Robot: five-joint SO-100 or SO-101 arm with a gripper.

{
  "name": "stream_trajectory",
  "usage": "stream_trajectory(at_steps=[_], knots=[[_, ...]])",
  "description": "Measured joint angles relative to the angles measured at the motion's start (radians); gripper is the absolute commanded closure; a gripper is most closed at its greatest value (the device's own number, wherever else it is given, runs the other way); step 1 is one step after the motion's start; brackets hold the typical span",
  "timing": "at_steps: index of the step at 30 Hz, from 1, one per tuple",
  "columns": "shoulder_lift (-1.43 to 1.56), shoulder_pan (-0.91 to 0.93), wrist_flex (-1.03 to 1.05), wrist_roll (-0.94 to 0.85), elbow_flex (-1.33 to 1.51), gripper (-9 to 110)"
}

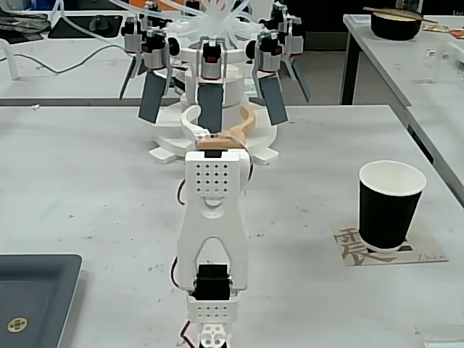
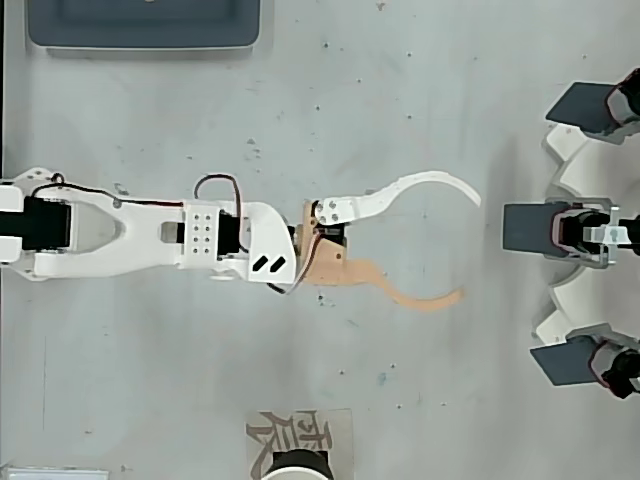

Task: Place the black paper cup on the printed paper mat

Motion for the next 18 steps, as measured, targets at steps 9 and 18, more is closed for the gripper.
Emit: stream_trajectory(at_steps=[9,18], knots=[[-0.077,0.000,0.028,0.000,-0.078,86],[-0.127,0.000,0.028,0.000,-0.084,89]])
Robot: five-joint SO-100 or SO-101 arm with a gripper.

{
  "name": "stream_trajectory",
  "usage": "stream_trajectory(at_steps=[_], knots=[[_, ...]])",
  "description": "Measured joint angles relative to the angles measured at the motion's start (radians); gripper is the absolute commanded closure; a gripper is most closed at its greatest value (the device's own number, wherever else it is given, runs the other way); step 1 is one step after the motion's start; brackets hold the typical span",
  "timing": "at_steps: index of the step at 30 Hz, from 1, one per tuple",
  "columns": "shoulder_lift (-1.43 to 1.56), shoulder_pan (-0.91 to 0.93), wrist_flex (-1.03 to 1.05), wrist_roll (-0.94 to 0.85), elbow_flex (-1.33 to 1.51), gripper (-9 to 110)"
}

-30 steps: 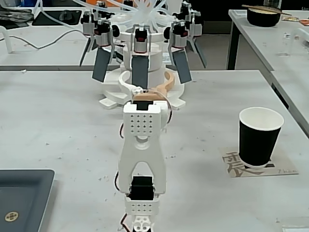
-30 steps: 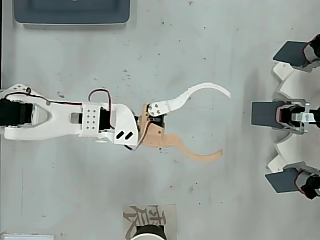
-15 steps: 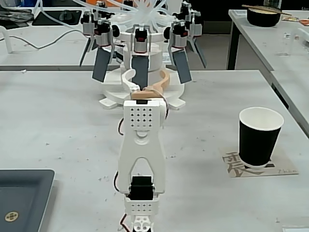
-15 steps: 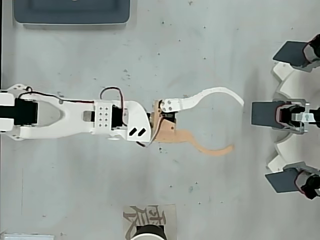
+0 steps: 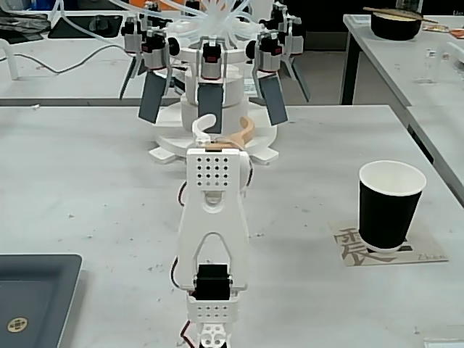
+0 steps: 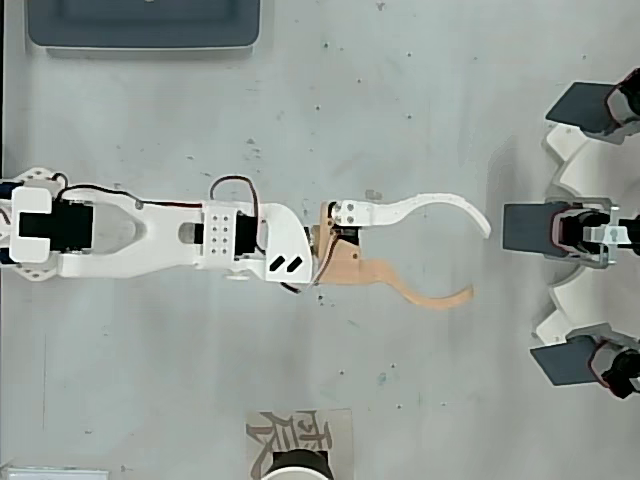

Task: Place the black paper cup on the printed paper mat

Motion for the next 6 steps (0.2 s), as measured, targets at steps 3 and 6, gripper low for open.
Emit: stream_trajectory(at_steps=[3,6], knots=[[-0.003,0.000,0.000,0.000,-0.005,89],[-0.003,0.000,0.000,0.000,-0.008,89]])
